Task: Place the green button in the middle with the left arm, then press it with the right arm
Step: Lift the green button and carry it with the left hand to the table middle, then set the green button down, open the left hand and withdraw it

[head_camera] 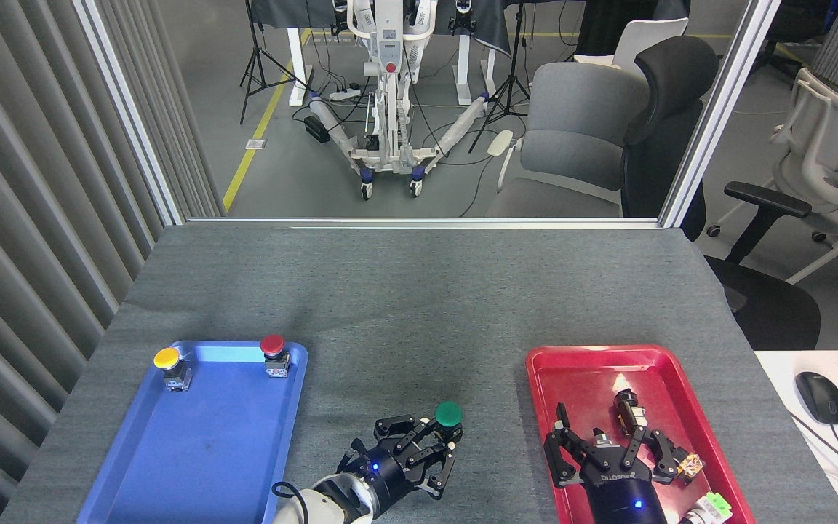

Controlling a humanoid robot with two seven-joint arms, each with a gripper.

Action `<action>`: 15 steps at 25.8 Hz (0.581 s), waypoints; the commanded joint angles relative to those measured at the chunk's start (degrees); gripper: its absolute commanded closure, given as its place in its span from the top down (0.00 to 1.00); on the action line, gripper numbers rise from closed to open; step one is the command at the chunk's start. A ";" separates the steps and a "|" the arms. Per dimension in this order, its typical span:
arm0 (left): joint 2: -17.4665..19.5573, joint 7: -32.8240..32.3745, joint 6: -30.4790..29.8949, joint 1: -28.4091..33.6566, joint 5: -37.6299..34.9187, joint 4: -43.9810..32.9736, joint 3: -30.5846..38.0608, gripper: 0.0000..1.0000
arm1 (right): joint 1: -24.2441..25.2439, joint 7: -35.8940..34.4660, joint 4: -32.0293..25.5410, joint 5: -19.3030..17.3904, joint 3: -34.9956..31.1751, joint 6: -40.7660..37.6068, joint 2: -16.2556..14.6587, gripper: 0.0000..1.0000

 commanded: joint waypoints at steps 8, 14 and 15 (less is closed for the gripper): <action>-0.37 0.34 3.80 0.22 0.99 0.77 -0.35 0.95 | -0.69 0.49 -0.09 0.18 4.50 -0.79 -0.01 0.29; -0.02 0.26 3.80 2.42 0.99 -0.28 -0.52 0.99 | -2.18 0.49 0.00 0.44 7.66 -2.37 -0.01 0.02; 0.07 0.26 3.80 2.68 0.99 -0.81 -0.52 0.99 | -2.36 0.49 0.00 0.53 8.10 -2.46 -0.01 0.00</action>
